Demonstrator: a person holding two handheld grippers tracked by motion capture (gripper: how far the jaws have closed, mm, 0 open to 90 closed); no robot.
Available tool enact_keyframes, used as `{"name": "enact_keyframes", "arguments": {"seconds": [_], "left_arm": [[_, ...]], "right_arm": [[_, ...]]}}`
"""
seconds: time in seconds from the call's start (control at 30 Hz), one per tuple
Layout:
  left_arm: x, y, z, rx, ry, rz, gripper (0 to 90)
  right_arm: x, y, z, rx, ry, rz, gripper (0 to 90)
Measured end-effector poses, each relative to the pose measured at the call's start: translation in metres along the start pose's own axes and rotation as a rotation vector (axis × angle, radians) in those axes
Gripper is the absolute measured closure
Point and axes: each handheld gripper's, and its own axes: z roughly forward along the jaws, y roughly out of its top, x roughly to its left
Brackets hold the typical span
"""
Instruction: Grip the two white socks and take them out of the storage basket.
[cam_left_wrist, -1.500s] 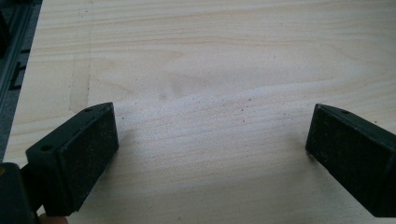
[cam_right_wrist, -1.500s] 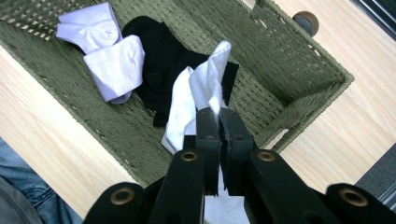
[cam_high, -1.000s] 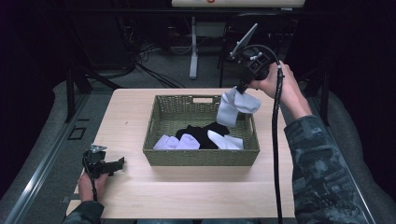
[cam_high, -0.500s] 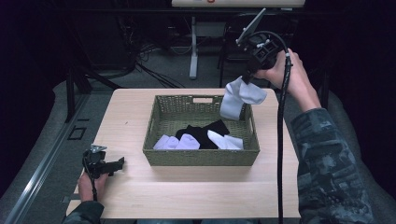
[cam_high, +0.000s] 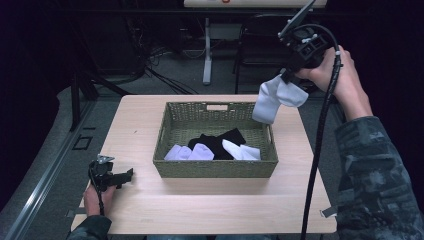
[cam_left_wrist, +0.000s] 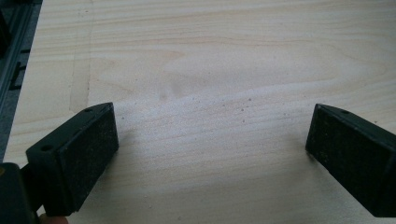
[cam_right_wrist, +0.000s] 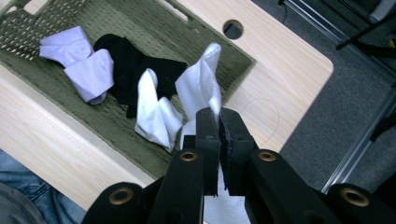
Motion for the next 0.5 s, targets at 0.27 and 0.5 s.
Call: {"name": "enact_keyframes", "arguments": {"seconds": [0.27, 0.5], "left_arm": [[0.000, 0.000, 0.000, -0.002, -0.001, 0.000, 2.2], [0.000, 0.000, 0.000, 0.000, 0.000, 0.000, 2.2]], "right_arm": [[-0.029, -0.030, -0.009, -0.025, -0.028, 0.080, 87.1], [-0.049, -0.052, 0.004, -0.012, -0.060, 0.146, 87.0]]}}
